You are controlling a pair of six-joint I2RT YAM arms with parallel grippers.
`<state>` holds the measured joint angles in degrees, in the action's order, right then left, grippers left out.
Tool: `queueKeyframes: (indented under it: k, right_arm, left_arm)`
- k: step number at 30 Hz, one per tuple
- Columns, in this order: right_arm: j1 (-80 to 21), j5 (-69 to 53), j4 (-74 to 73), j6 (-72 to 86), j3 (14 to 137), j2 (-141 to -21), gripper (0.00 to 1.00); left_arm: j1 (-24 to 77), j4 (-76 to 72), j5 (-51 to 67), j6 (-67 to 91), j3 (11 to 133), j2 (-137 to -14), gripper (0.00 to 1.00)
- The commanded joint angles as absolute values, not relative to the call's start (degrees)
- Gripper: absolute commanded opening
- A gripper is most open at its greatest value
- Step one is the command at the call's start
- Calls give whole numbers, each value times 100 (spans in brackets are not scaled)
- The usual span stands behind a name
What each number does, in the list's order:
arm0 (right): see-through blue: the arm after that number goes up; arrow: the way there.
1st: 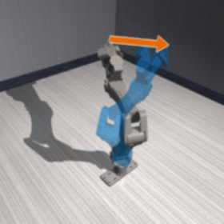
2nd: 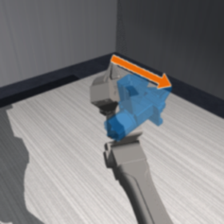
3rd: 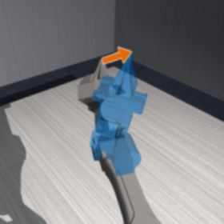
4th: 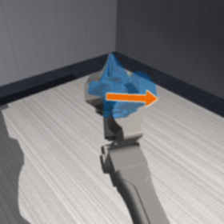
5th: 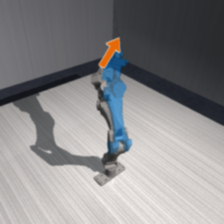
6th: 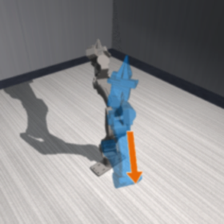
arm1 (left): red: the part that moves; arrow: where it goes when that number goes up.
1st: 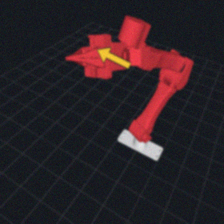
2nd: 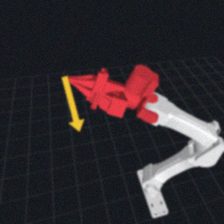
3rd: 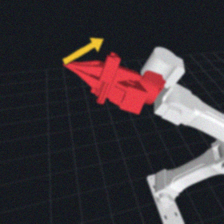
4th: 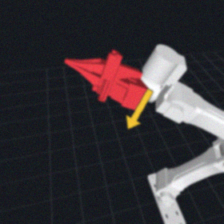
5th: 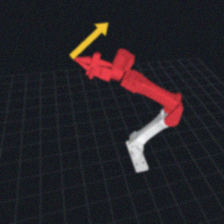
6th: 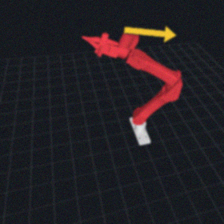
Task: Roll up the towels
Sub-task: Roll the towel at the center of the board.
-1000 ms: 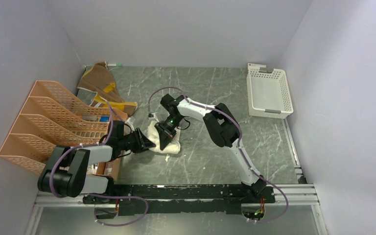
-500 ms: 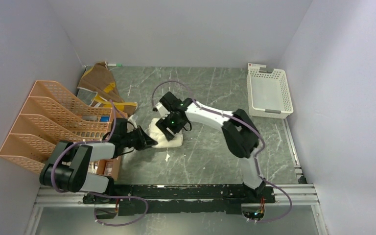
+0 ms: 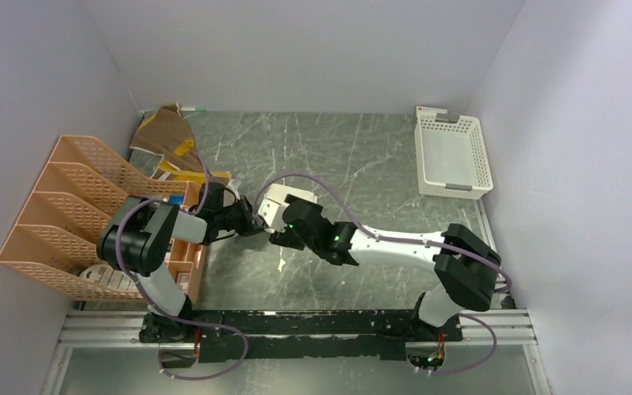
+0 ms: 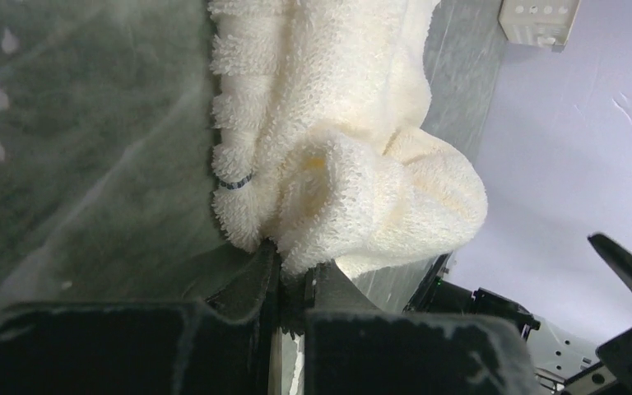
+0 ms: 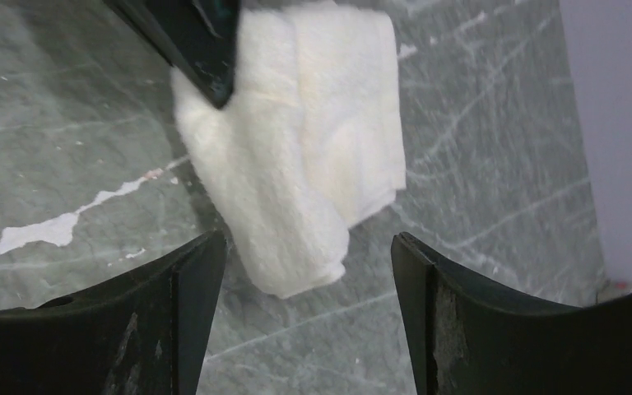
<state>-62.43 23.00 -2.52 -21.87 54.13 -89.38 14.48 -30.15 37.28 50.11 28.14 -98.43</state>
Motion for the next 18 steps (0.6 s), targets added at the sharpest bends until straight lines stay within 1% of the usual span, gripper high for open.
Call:
queueKeyframes:
  k: [1, 5, 10, 18]
  right_arm:
    - [-6276, 1591, 551, -2859, 5377, -8884, 73]
    - [-6276, 1659, 377, -3127, 5660, -9430, 73]
    - [-6279, 1558, 467, -3483, 5704, -9931, 71]
    - [-6235, 2089, 1459, -3934, 5505, -10536, 70]
  left_arm:
    - [1477, -2943, 3179, 5018, 2987, -10109, 7]
    - [1481, -2734, 3091, 4980, 3195, -10036, 7]
    - [1485, -2509, 3121, 4890, 3382, -9993, 7]
    - [1485, -2276, 3272, 4736, 3530, -9910, 7]
